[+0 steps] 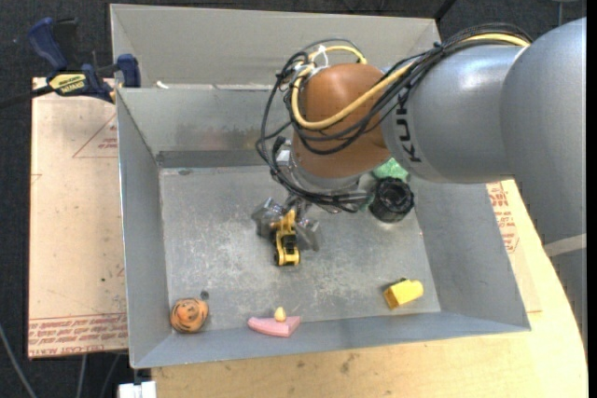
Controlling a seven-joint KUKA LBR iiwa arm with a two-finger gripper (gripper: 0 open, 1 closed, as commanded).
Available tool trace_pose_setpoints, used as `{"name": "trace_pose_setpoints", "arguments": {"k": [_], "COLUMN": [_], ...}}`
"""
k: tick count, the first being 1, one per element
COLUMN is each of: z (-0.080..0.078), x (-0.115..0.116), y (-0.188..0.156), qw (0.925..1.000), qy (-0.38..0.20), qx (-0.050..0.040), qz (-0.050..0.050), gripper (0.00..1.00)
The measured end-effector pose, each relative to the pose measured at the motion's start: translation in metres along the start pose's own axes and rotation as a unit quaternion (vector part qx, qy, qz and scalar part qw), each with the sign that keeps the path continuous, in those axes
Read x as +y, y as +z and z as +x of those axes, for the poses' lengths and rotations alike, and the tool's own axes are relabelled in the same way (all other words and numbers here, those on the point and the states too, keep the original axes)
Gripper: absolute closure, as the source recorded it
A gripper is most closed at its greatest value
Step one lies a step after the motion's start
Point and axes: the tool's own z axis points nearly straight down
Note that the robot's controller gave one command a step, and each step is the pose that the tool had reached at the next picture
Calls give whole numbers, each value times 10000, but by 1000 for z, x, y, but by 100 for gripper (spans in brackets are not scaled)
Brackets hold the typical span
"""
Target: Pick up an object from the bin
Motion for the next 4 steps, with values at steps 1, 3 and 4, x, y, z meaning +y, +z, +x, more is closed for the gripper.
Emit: {"name": "trace_pose_setpoints", "arguments": {"k": [1, 3, 4], "z": [0, 0, 0], "x": [0, 0, 0], "y": [0, 0, 0], "qw": [10000, 10000, 10000], "qy": [2, 2, 3], "qx": [-2, -4, -5], "qz": [-2, -4, -5], "gripper": [100, 100, 100]}}
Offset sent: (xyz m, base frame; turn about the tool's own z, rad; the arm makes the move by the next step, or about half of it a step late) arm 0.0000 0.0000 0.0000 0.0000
